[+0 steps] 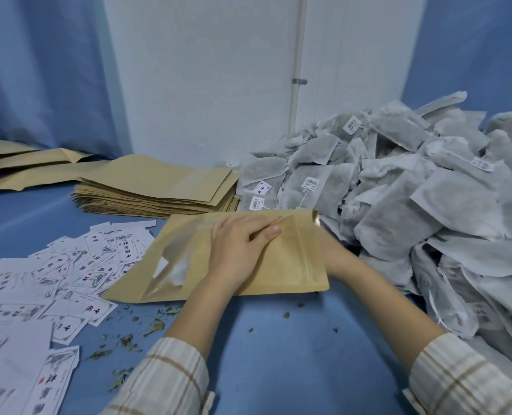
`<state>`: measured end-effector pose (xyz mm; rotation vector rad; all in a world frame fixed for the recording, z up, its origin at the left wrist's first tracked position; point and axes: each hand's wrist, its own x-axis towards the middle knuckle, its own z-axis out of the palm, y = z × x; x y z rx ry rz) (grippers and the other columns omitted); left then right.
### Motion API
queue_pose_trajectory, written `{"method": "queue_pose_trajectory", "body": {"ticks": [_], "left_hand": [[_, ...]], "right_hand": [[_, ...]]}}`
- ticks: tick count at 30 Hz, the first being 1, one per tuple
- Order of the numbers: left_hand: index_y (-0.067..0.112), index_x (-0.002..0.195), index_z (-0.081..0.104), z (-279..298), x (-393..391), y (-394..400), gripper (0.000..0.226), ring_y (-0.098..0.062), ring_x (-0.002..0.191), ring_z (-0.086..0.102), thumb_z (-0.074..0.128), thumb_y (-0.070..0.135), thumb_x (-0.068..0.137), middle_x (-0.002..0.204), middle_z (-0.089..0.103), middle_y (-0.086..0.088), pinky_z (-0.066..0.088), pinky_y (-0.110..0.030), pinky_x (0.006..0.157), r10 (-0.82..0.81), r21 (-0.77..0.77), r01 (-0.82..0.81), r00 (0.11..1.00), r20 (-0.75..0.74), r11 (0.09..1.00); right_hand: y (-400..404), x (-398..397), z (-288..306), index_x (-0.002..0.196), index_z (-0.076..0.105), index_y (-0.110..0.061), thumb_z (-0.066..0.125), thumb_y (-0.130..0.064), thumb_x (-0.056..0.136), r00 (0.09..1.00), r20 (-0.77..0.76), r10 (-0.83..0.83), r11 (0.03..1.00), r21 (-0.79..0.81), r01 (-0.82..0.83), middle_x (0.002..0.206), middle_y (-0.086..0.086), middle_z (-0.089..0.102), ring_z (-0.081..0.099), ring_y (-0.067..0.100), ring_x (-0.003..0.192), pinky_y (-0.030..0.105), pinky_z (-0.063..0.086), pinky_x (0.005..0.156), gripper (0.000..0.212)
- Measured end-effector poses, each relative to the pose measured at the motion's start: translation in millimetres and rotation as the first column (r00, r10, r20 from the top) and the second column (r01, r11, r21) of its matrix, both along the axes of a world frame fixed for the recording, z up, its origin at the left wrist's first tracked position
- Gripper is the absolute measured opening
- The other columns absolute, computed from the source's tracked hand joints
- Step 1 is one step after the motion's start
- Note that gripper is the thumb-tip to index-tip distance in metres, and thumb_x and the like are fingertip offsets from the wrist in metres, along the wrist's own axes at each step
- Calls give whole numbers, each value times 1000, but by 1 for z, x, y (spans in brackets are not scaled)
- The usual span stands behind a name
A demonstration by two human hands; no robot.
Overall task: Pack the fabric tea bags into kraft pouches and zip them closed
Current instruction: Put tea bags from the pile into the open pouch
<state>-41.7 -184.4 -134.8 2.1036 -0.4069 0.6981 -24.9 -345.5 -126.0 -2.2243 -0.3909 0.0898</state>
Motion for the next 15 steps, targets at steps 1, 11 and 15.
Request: {"method": "queue_pose_trajectory", "body": {"ticks": [1,11,15], "left_hand": [[31,100,73,-1,1,4,16,-9,105,60,62,31,88,103,70,16,37,-45,99,26,2,-26,1000,1,1000],[29,100,74,-7,3,12,16,-9,100,62,62,29,88,101,71,15,39,-47,96,72,4,-72,997,7,997],[26,100,74,-5,2,13,16,-13,97,63,63,27,88,100,71,12,39,-49,96,88,-27,-87,996,33,996]], "right_hand": [[-4,5,-1,85,63,-16,49,-2,89,991,108,-84,995,71,77,80,-2,61,54,9,74,18,45,72,20],[-32,16,-24,139,34,-28,58,-41,81,955,296,29,783,-600,163,135,-4,43,37,21,125,38,36,101,64],[-34,17,-29,137,36,-33,53,-38,89,884,467,-7,737,-595,320,122,0,46,41,19,117,26,38,82,52]]}}
